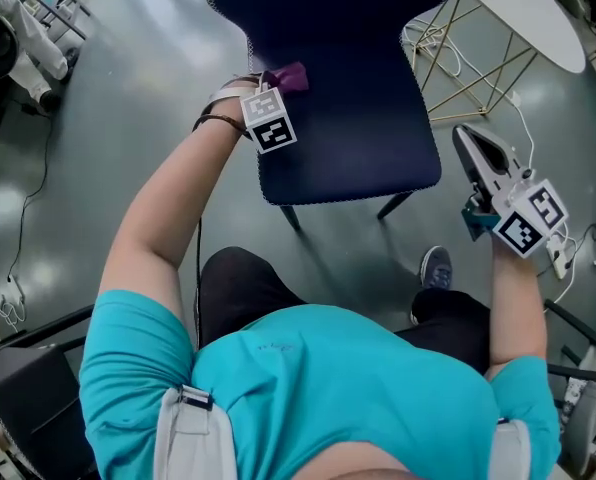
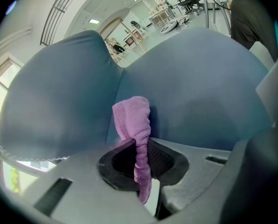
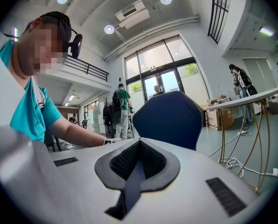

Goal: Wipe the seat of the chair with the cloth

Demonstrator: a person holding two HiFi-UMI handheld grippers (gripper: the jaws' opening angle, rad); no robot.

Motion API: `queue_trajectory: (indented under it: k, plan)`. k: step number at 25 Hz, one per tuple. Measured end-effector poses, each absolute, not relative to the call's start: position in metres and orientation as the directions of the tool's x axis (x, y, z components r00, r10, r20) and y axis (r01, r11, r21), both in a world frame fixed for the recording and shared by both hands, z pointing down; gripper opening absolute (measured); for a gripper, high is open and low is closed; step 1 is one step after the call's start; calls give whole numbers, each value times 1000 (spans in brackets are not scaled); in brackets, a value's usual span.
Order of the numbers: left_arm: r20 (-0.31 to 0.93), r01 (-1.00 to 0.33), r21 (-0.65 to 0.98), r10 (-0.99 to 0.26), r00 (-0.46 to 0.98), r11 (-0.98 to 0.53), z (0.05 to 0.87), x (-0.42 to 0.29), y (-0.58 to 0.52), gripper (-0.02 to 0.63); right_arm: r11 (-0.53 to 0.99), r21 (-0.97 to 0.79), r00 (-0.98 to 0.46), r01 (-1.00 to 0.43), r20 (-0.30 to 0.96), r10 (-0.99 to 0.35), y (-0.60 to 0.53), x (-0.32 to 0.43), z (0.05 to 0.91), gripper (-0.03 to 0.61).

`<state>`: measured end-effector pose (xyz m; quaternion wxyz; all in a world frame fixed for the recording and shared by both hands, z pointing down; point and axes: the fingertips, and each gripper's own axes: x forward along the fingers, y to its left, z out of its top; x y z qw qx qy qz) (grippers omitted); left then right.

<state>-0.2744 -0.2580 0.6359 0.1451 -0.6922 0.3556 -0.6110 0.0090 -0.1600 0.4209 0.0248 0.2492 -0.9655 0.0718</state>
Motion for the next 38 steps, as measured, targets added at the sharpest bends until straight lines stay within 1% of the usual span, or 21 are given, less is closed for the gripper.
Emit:
queue_trajectory:
  k: [6, 14, 20, 25, 33, 38]
  plan:
    - [767, -316, -598, -640, 41, -736, 634, -262, -226, 49, 859, -143, -871, -491, 80, -485, -163, 7, 423, -9]
    - [769, -325, -582, -634, 76, -745, 638, -251, -179, 49, 862, -146, -875, -485, 71, -480, -165, 3, 423, -9]
    - [778, -334, -550, -615, 129, -766, 637, -237, -140, 49, 854, -178, -872, -489, 83, -482, -162, -1, 438, -9]
    - [779, -344, -536, -608, 151, -771, 638, -227, -115, 49, 866, -163, -881, -472, 107, -460, -157, -9, 444, -9]
    - [798, -289, -526, -582, 156, -800, 637, -208, -77, 49, 853, -197, -875, -484, 96, -475, -155, -9, 448, -9]
    - [826, -293, -462, -526, 201, -837, 636, -198, -46, 49, 858, -177, -876, -483, 95, -473, -152, -6, 444, -9]
